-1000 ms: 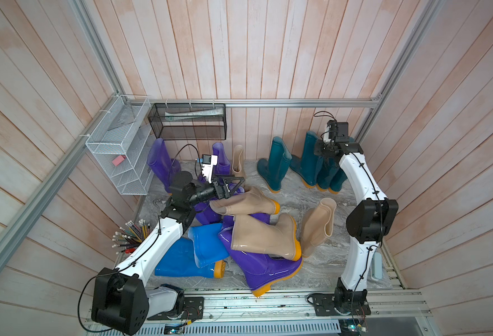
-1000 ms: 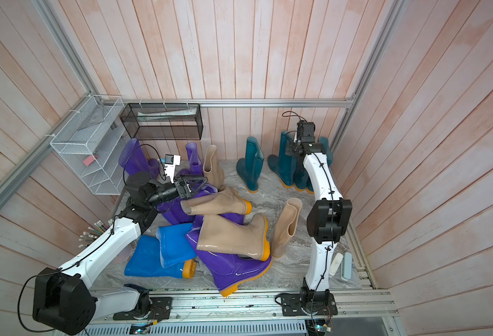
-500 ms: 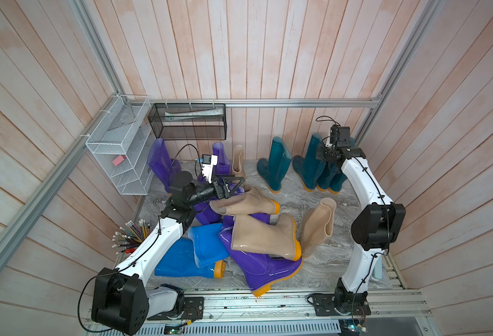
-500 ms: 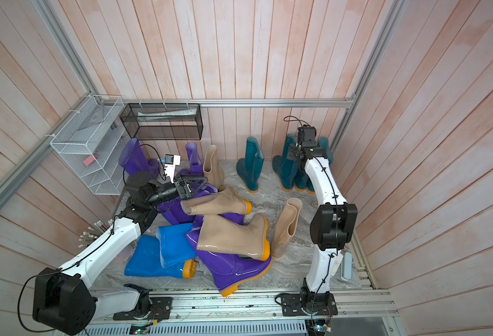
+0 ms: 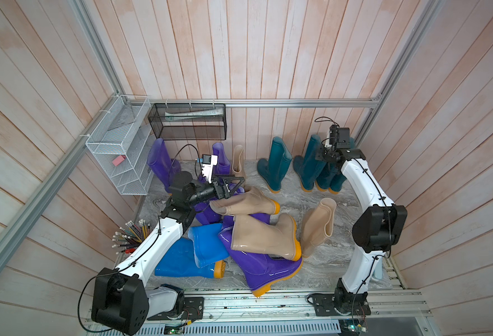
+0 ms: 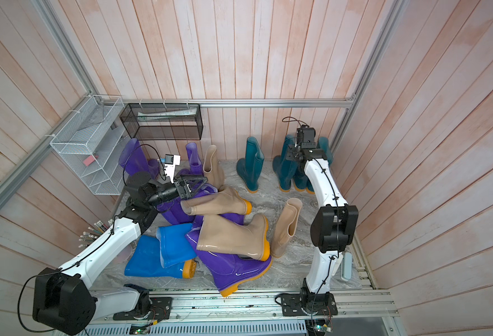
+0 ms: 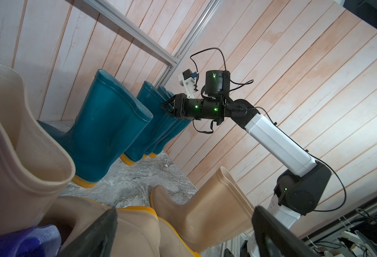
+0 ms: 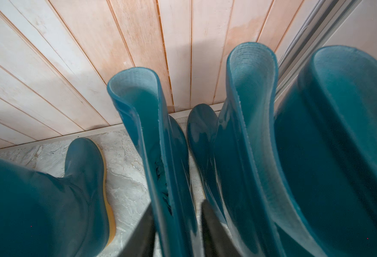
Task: Match and arrange rain boots in pairs
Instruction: Adjust the rain boot at the center of the board, then pair a pair of rain boots at the center of the board.
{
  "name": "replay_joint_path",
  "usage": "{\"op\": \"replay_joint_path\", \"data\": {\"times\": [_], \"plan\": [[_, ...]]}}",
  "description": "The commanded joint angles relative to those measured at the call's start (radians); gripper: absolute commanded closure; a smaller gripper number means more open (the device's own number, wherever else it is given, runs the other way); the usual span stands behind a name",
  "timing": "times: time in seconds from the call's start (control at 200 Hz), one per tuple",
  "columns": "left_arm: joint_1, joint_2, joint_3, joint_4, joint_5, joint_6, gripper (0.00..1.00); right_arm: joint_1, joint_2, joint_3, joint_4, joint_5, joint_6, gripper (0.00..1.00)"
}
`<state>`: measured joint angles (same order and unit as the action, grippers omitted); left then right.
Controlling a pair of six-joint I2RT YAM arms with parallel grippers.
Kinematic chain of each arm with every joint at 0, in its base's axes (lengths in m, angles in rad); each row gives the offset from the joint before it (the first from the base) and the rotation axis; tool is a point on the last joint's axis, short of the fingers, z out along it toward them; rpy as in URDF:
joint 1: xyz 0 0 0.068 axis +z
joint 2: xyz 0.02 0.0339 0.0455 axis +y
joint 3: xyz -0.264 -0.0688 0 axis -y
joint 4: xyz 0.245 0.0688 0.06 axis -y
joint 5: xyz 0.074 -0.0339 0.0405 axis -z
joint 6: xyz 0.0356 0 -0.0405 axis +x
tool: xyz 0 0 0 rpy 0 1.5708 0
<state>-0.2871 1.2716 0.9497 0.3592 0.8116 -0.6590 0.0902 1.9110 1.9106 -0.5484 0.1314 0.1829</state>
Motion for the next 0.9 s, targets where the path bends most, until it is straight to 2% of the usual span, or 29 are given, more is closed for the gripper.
{"op": "replay_joint_path", "data": {"times": [0.0, 0.17, 0.24, 0.325, 0.425, 0.58, 0.83, 0.895], "plan": [[0.002, 0.0, 0.002, 0.015, 0.013, 0.006, 0.03, 0.002, -0.072, 0.018, 0.0, 0.025, -0.018, 0.5], [0.001, -0.003, 0.003, 0.013, 0.008, 0.006, 0.03, 0.041, -0.149, 0.023, -0.001, 0.03, -0.028, 0.42], [0.002, -0.007, 0.001, 0.01, 0.0, 0.007, 0.03, 0.091, -0.172, 0.02, 0.007, 0.036, -0.043, 0.39], [0.001, -0.009, 0.001, 0.008, -0.006, 0.011, 0.03, 0.165, -0.175, 0.014, 0.031, -0.018, -0.066, 0.33], [0.001, -0.006, 0.002, 0.003, -0.007, 0.014, 0.03, 0.228, -0.125, 0.039, 0.042, -0.127, -0.087, 0.29], [0.002, -0.018, 0.003, -0.027, -0.042, 0.046, 0.03, 0.251, 0.0, 0.125, 0.033, -0.229, -0.07, 0.27], [0.005, -0.026, 0.005, -0.04, -0.059, 0.059, 0.03, 0.25, 0.172, 0.257, -0.047, -0.229, -0.078, 0.26], [0.009, -0.027, 0.005, -0.039, -0.06, 0.058, 0.03, 0.25, 0.186, 0.26, -0.051, -0.228, -0.085, 0.33]]}}
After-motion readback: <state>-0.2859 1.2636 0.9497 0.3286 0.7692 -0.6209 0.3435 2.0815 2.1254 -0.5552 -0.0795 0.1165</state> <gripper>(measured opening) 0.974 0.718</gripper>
